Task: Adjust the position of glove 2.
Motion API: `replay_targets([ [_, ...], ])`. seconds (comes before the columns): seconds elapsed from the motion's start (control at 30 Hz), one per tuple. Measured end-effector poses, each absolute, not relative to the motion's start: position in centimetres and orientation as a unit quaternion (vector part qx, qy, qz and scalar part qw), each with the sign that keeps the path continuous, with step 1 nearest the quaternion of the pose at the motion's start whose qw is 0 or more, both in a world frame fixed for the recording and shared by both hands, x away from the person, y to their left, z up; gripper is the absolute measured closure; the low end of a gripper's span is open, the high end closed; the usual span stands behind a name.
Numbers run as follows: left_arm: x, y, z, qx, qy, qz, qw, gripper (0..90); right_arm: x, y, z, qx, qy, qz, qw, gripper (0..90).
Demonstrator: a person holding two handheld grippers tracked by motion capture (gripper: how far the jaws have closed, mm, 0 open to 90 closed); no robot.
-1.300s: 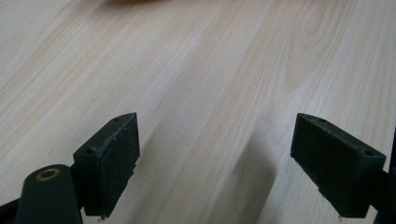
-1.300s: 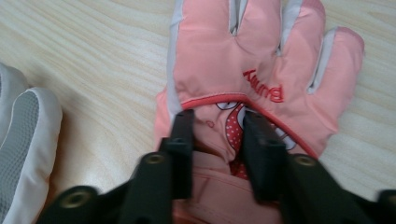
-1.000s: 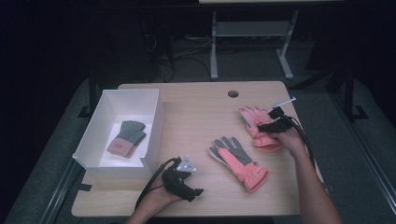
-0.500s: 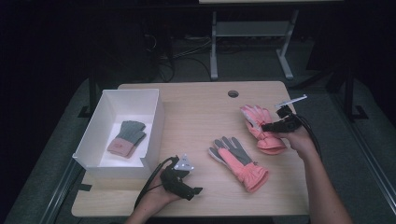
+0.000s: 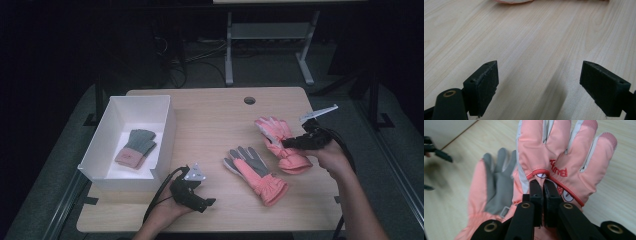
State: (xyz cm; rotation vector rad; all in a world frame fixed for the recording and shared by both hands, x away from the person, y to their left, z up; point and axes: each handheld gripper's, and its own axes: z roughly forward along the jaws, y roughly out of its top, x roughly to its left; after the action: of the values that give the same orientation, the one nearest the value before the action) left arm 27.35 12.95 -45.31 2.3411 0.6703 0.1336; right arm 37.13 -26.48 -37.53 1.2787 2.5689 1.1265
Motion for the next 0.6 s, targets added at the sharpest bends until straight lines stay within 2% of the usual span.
replay_targets([
  [0.27, 27.3, 12.8, -45.5, 0.904, 0.254, 0.051, 0.341, 15.0, 34.8, -25.0, -36.6, 0.375, 0.849, 0.372, 0.015, 86.9],
  [0.6, 27.3, 12.8, -45.6, 0.902, 0.256, 0.049, 0.344, 15.0, 33.6, -21.9, -36.2, 0.324, 0.872, 0.367, -0.007, 86.8],
])
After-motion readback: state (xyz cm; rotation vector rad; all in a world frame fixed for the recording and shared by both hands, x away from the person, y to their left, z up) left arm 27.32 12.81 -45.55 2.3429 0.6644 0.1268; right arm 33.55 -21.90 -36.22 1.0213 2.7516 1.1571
